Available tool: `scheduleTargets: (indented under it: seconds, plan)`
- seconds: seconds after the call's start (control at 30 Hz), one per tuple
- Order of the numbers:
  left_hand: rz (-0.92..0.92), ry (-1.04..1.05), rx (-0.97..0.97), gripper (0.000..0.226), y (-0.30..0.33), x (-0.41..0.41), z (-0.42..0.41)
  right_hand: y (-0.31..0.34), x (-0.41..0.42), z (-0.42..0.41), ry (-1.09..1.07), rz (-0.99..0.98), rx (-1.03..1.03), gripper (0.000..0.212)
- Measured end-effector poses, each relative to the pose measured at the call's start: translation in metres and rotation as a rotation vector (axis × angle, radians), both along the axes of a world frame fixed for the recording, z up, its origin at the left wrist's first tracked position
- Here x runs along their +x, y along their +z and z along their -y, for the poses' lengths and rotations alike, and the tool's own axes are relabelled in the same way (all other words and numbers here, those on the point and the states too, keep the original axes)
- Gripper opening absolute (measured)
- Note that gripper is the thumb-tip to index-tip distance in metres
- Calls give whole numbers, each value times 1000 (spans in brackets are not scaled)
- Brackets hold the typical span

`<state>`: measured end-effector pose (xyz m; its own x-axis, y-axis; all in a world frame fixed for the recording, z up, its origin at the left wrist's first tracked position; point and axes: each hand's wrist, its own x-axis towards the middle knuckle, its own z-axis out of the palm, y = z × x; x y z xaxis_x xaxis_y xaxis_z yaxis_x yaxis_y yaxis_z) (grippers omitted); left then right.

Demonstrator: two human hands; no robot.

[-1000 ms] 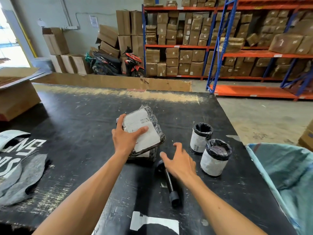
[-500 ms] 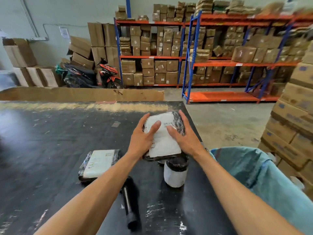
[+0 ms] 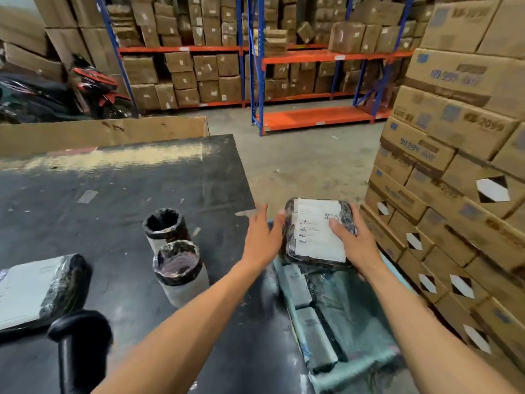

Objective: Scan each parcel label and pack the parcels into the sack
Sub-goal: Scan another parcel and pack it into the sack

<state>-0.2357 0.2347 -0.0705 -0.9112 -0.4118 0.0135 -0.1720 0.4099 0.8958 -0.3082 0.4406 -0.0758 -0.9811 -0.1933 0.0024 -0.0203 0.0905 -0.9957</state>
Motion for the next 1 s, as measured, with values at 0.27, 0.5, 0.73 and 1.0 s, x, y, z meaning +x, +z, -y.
scheduleTargets:
  seconds: [0.27,0.5,0.73,1.0]
  plan:
    - [331,-110,-570,79,-99,-33,8,-111,-33,-31,96,249,212,84]
    - [328,-103,-777,77,-116,-40,12,-184,-54,18,295,345,293,85]
    - [355,-115,-818,73,-121,-39,12,-222,-74,51,354,330,314,88]
    - [362,-121,-800,73,-118,-37,12,-240,-79,50,528,249,859,104]
